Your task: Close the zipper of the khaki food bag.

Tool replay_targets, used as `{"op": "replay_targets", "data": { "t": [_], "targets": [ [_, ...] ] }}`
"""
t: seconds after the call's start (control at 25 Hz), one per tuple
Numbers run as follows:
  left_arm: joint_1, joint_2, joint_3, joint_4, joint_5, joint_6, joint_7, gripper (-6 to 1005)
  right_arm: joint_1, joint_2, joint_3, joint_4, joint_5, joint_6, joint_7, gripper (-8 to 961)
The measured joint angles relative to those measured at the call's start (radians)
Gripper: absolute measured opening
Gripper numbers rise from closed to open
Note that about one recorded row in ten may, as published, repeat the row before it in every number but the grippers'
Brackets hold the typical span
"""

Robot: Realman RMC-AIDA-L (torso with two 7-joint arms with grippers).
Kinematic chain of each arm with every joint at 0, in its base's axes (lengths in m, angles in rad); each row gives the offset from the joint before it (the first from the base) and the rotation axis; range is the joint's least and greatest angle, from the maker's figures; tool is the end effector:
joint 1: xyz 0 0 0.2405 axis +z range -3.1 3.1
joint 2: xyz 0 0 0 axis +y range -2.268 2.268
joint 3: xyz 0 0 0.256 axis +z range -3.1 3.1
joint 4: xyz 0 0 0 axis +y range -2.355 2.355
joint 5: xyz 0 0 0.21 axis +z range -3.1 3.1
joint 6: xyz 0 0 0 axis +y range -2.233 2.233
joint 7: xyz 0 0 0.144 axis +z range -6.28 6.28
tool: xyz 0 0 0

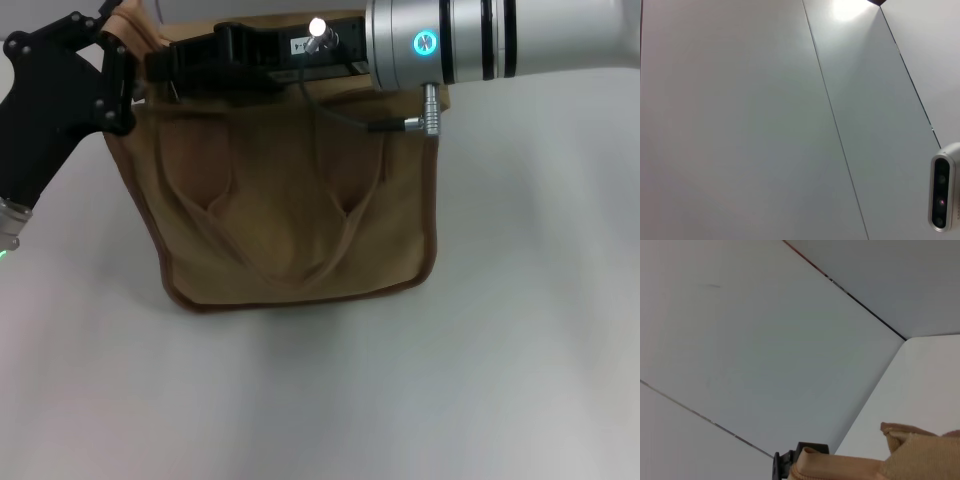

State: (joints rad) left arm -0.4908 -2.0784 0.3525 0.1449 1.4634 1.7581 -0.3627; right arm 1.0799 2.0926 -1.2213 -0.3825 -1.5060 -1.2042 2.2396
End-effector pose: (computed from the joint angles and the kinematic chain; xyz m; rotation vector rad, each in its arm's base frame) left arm -0.2622 0.3061 0.0206 -1.8498 0.0272 -1.1444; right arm 0.0533 0.4078 -0.0843 2.5521 -1.3727 -0.7757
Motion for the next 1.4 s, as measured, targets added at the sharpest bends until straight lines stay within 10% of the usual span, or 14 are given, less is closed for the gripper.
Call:
{"op": "replay_targets", "data": {
  "t": [1.4],
  "targets": [
    [0.005,0.005,-0.018,-0.025,-0.009,-0.051,0.011,30,-0.047,0.0,-0.017,-0.009,0.018,0.03,-0.224,12]
  ]
}}
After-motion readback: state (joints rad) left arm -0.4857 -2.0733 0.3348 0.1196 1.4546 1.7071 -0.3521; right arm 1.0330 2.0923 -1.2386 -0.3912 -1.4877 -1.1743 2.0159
